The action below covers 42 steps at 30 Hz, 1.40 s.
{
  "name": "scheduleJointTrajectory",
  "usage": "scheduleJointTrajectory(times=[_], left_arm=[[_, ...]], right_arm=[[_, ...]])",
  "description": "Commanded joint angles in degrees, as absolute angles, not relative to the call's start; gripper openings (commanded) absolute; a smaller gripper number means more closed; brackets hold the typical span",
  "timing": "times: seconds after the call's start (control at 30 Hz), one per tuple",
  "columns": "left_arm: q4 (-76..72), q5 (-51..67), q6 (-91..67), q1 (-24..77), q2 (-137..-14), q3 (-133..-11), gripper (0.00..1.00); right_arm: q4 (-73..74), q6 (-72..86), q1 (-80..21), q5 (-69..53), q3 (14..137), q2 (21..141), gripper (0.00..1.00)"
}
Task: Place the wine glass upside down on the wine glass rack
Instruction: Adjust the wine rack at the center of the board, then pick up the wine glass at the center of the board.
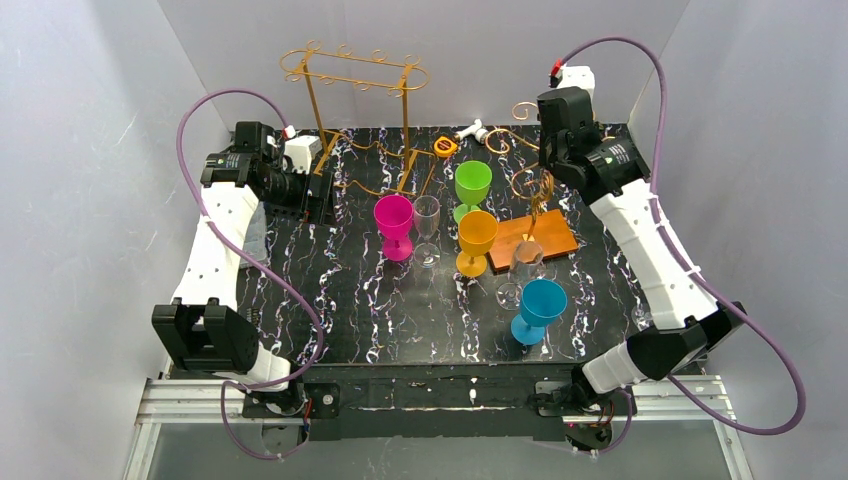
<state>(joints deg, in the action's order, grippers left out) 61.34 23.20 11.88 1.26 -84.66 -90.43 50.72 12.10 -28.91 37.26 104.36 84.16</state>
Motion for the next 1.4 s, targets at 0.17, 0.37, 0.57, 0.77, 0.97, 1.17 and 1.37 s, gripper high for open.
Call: scheduleJointTrajectory(times=[0.17, 0.37, 0.57, 0.77, 0.97, 1.17, 1.37], left_arm=[[63.13, 24.24, 12.78, 1.47, -80.82, -90.56, 0.98], [64.95, 24.43, 12.55, 1.49, -80.73, -92.06, 0.98], [67.32, 24.51, 12.23, 1.49, -80.71, -94.62, 0.98], [68.67, 23.62, 11.99, 1.49, -80.85, -96.28, 0.98], [69.29, 23.19, 11.65, 1.49, -80.56, -96.43, 0.98], [69.72, 22.61, 12.06, 1.48, -79.65, -96.00, 0.98], [69.79, 22.83, 12.15, 1.45, -79.22, -95.04, 0.98]], right_arm=[[45.65, 13.61, -29.09, 41.93, 106.22, 79.75, 0.58], [52.11, 14.28, -29.11, 39.18, 115.25, 80.55, 0.72], [62.46, 16.17, -36.15, 32.25, 117.99, 80.08, 0.71], [69.62, 23.58, -56.57, 42.00, 107.57, 77.15, 0.69], [68.80, 30.45, -63.88, 43.01, 93.18, 72.05, 0.64], [64.33, 32.25, -64.70, 43.56, 80.35, 66.47, 0.58], [58.89, 30.46, -64.69, 46.11, 73.57, 63.90, 0.57]])
